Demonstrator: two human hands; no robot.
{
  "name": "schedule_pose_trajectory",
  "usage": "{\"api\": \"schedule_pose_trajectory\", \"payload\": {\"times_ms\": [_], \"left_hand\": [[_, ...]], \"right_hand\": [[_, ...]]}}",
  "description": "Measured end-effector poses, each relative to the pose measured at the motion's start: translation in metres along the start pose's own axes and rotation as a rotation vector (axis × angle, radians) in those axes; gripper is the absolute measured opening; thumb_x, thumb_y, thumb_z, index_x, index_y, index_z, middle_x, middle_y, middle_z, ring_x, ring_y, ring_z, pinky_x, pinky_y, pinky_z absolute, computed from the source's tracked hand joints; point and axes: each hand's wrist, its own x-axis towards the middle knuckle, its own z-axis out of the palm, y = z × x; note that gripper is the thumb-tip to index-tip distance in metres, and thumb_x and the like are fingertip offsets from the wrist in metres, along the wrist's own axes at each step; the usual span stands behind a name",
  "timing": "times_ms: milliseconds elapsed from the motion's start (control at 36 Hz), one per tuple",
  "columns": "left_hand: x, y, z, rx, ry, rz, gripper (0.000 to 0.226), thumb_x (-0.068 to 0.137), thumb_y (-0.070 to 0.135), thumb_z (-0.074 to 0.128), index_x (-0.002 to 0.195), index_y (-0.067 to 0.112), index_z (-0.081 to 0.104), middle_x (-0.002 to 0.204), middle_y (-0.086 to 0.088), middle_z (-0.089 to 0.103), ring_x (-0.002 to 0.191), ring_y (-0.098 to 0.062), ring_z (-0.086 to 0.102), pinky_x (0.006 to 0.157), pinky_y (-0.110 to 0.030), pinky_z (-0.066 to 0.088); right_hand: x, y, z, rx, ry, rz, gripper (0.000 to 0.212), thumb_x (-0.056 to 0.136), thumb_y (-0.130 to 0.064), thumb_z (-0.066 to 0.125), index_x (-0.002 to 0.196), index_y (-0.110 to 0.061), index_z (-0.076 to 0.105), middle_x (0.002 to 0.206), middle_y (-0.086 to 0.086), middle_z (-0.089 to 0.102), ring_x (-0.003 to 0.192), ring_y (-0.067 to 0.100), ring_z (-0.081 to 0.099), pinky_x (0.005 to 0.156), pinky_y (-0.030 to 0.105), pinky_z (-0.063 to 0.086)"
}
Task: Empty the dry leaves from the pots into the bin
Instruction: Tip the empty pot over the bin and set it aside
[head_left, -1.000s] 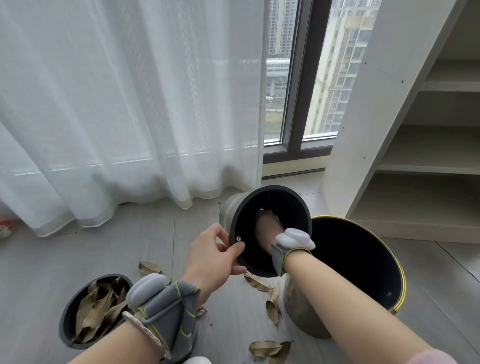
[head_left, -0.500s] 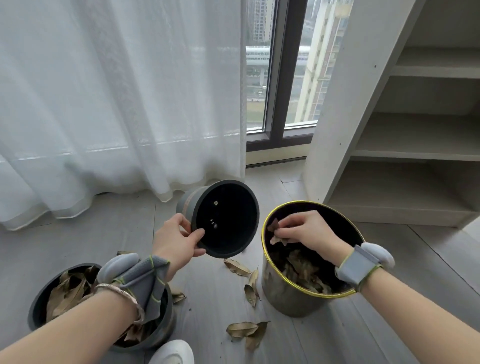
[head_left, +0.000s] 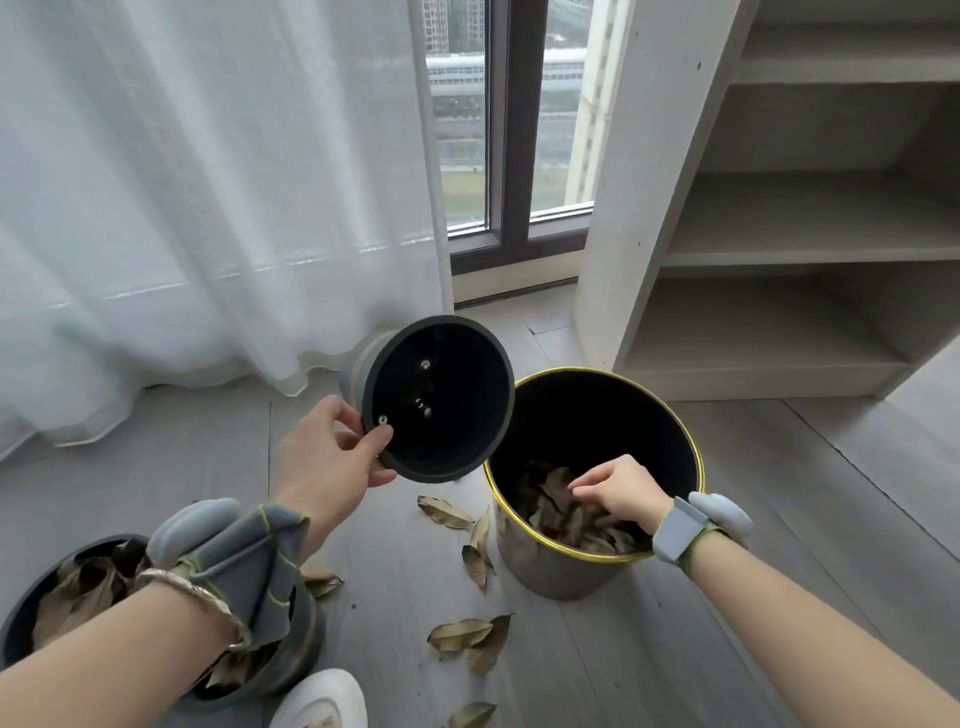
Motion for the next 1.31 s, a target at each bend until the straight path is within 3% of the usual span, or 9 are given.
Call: {"api": "schedule_pose_trajectory", "payload": {"times_ms": [139,333,528,694,861,972,1111,1222,1306], "left_hand": [[-0.007,0.016,0.014,-0.054,0.021,0.095,0.016,0.091,0.020,0.061,0.087,0.009,0.050,0.075,-0.008,0.071,0.052,-0.009,0.069,0.054,-0.019,0.056],[-0.021,0.043,0.041,-0.130,0.043,0.214,0.018,0.087,0.024,0.065,0.079,0.021,0.050,0.076,0.000,0.070,0.055,-0.008,0.070,0.074,-0.045,0.059],[-0.047,0.077,0.097,-0.196,-0.155,0.360,0.014,0.088,0.020,0.063,0.084,0.017,0.050,0.077,-0.003,0.072,0.063,-0.008,0.071,0.054,-0.020,0.057],[-0.088,0.096,0.181,-0.212,-0.351,0.369,0.010,0.091,0.019,0.061,0.087,0.018,0.052,0.077,-0.001,0.072,0.064,-0.008,0.071,0.049,-0.015,0.052],[-0.129,0.082,0.279,-0.111,-0.639,0.243,0.008,0.093,0.013,0.056,0.097,0.009,0.051,0.087,-0.011,0.069,0.063,-0.014,0.067,0.045,-0.014,0.049],[-0.141,0.046,0.326,0.044,-0.852,0.142,0.019,0.094,0.007,0.051,0.112,0.004,0.054,0.091,-0.009,0.066,0.068,-0.016,0.064,0.052,-0.017,0.049],[-0.146,0.016,0.340,0.166,-1.066,0.057,0.038,0.096,0.005,0.047,0.134,0.002,0.044,0.116,-0.013,0.061,0.075,-0.006,0.055,0.050,-0.009,0.044],[-0.143,-0.002,0.334,0.205,-1.113,0.007,0.039,0.098,0.007,0.045,0.137,0.007,0.042,0.124,-0.007,0.057,0.096,-0.012,0.052,0.060,-0.014,0.044],[-0.141,-0.010,0.329,0.211,-1.097,-0.011,0.038,0.098,0.008,0.046,0.136,0.008,0.044,0.118,-0.003,0.057,0.097,-0.012,0.053,0.061,-0.013,0.045]], "right_hand": [[0.004,0.002,-0.004,-0.019,0.071,-0.078,0.018,0.092,-0.018,0.058,0.097,-0.011,0.074,0.091,0.005,0.068,0.096,0.023,0.066,0.088,0.039,0.055],[-0.046,-0.030,-0.034,0.651,0.217,-0.247,0.035,0.100,-0.034,0.040,0.111,-0.010,0.063,0.102,0.004,0.068,0.091,0.017,0.068,0.077,0.028,0.059],[-0.106,-0.014,-0.082,0.890,0.335,-0.310,0.022,0.095,-0.021,0.054,0.112,-0.009,0.060,0.100,0.006,0.070,0.089,0.017,0.069,0.072,0.024,0.060],[-0.136,0.051,-0.118,1.040,0.559,-0.166,0.002,0.095,-0.007,0.054,0.095,-0.008,0.052,0.098,0.016,0.068,0.079,0.020,0.068,0.069,0.024,0.060],[-0.170,0.149,-0.128,1.122,0.744,0.123,0.008,0.094,-0.004,0.054,0.101,-0.002,0.050,0.095,0.014,0.062,0.074,0.023,0.064,0.059,0.018,0.058],[-0.182,0.200,-0.112,1.139,0.764,0.320,0.005,0.094,-0.002,0.053,0.097,0.000,0.049,0.097,0.019,0.059,0.075,0.028,0.062,0.079,0.036,0.055],[-0.181,0.236,-0.084,1.171,0.826,0.524,0.011,0.093,-0.001,0.055,0.083,-0.004,0.050,0.114,0.029,0.058,0.088,0.034,0.062,0.064,0.027,0.055],[-0.173,0.250,-0.070,1.246,0.896,0.625,0.010,0.093,0.000,0.055,0.099,0.001,0.046,0.117,0.028,0.056,0.095,0.039,0.064,0.077,0.035,0.051],[-0.167,0.251,-0.066,1.291,0.950,0.647,0.010,0.093,-0.003,0.055,0.099,0.000,0.048,0.118,0.027,0.056,0.072,0.029,0.064,0.056,0.022,0.053]]}}
